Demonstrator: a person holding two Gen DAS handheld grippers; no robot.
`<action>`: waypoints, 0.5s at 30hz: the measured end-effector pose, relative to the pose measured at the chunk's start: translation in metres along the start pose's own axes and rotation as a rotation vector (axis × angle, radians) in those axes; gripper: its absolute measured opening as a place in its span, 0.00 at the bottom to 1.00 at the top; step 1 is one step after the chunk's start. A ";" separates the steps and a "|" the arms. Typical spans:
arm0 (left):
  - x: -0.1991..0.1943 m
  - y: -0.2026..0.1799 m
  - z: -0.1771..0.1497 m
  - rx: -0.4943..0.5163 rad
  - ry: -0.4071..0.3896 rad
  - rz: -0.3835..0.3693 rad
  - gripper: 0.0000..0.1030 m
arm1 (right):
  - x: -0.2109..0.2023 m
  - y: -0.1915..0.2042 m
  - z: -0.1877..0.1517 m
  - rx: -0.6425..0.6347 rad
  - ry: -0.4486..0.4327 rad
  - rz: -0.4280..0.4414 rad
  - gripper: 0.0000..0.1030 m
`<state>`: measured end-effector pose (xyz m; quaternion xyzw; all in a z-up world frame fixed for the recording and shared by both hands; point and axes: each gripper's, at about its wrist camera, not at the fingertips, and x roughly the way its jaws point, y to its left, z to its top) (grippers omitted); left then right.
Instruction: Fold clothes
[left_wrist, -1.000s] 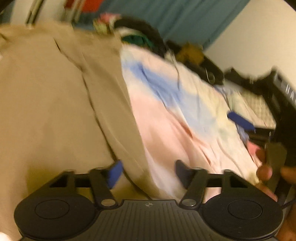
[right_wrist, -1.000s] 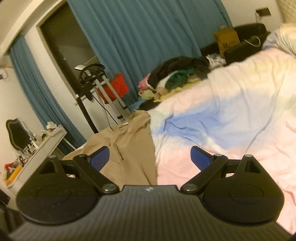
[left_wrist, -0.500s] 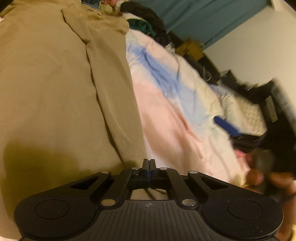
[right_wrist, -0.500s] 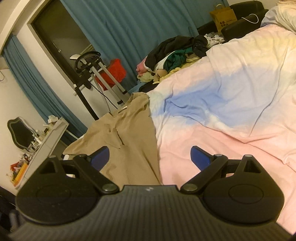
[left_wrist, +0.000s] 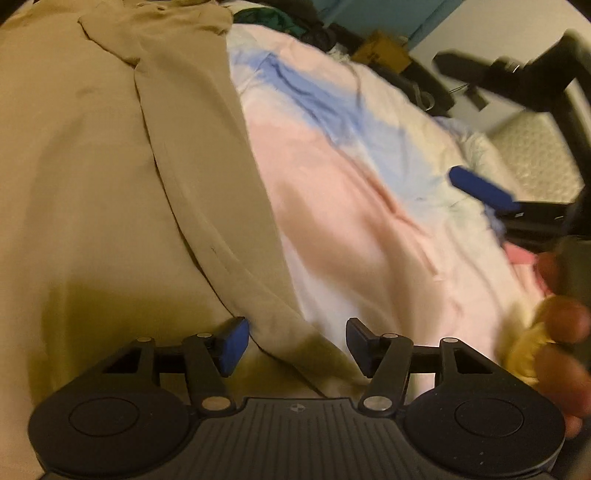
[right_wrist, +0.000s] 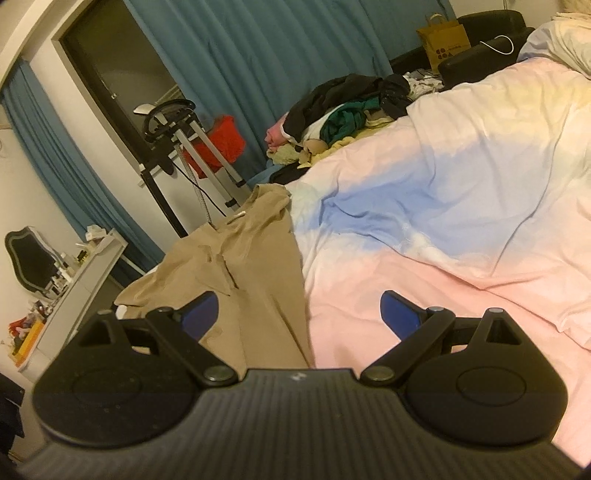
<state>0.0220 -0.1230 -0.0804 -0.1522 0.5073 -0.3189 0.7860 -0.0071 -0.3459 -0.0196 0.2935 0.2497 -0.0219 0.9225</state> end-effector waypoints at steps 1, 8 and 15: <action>-0.003 0.002 0.000 -0.002 -0.007 -0.003 0.33 | 0.001 -0.001 0.000 0.003 0.004 0.000 0.93; -0.027 0.012 -0.003 -0.017 -0.057 -0.023 0.06 | 0.001 -0.003 -0.001 0.008 0.013 0.007 0.93; -0.068 0.066 -0.001 -0.129 -0.041 0.143 0.07 | 0.005 -0.002 -0.004 0.016 0.039 0.023 0.93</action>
